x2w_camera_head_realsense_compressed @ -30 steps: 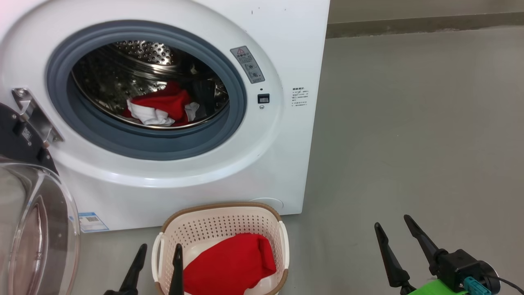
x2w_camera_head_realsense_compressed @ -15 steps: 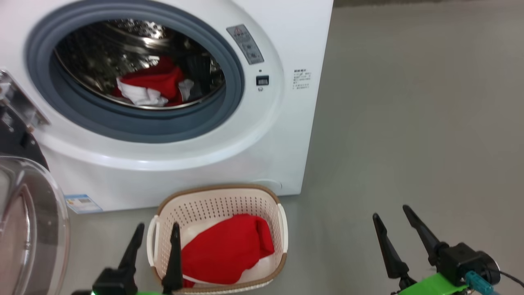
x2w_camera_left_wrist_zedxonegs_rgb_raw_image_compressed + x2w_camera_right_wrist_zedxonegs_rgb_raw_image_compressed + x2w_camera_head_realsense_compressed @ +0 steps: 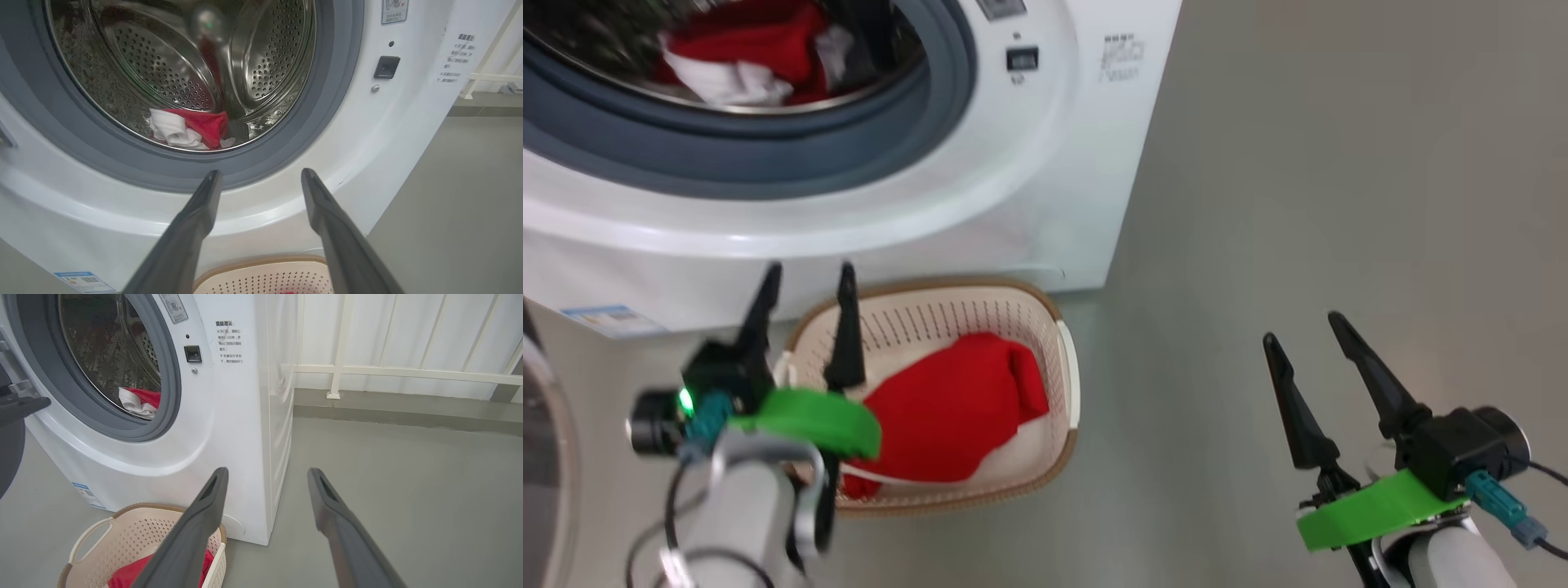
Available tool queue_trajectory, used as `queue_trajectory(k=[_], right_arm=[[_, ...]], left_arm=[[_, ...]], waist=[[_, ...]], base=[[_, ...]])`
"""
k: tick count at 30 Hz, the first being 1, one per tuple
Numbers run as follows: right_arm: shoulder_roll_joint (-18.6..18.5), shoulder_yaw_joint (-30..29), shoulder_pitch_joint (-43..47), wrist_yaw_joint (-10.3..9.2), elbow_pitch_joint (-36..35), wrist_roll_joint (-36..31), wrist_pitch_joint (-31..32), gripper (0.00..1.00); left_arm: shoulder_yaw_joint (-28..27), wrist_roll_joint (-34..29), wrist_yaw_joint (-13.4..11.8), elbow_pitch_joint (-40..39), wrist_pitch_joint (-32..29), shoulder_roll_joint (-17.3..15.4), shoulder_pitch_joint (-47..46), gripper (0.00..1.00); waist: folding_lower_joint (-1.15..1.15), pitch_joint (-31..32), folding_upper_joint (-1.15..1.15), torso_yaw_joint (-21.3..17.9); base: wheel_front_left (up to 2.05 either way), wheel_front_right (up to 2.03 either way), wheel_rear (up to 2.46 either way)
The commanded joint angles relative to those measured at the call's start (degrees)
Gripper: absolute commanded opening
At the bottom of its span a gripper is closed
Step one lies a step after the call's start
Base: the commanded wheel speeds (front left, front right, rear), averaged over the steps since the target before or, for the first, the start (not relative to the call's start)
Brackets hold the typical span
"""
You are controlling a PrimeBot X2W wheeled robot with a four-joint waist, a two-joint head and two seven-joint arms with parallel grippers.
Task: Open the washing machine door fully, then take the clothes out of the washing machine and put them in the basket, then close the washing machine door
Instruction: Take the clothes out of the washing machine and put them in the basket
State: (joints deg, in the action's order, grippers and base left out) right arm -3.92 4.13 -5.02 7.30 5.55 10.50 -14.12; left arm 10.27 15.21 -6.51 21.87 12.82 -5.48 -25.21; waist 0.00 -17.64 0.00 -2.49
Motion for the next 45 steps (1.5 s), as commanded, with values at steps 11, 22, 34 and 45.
queue_trajectory(k=[11,22,34,45], right_arm=[[0.0,3.1,-5.9,0.19,-0.1,1.3,-0.8,1.0],[0.8,4.1,-8.9,0.19,-1.3,3.1,-0.9,1.0],[1.0,6.0,-10.8,0.19,-1.1,4.9,-0.9,1.0],[1.0,6.5,-11.6,0.19,-1.1,6.1,-0.9,1.0]], left_arm=[[-3.2,-0.5,2.3,12.7,-0.1,-6.7,-19.2,1.0],[-1.4,-3.7,5.0,20.5,-6.7,-15.0,-35.6,1.0],[0.3,-7.5,6.3,23.0,-16.1,-25.1,-48.0,1.0],[0.8,-9.1,4.7,24.0,-25.5,-31.0,-52.5,1.0]], waist=[[0.0,-12.3,0.0,-5.5],[0.0,-17.7,0.0,-8.8],[0.0,-21.7,0.0,-12.3],[0.0,-24.2,0.0,-13.6]], base=[[0.0,0.0,0.0],[0.0,0.0,0.0],[0.0,0.0,0.0],[0.0,0.0,0.0]])
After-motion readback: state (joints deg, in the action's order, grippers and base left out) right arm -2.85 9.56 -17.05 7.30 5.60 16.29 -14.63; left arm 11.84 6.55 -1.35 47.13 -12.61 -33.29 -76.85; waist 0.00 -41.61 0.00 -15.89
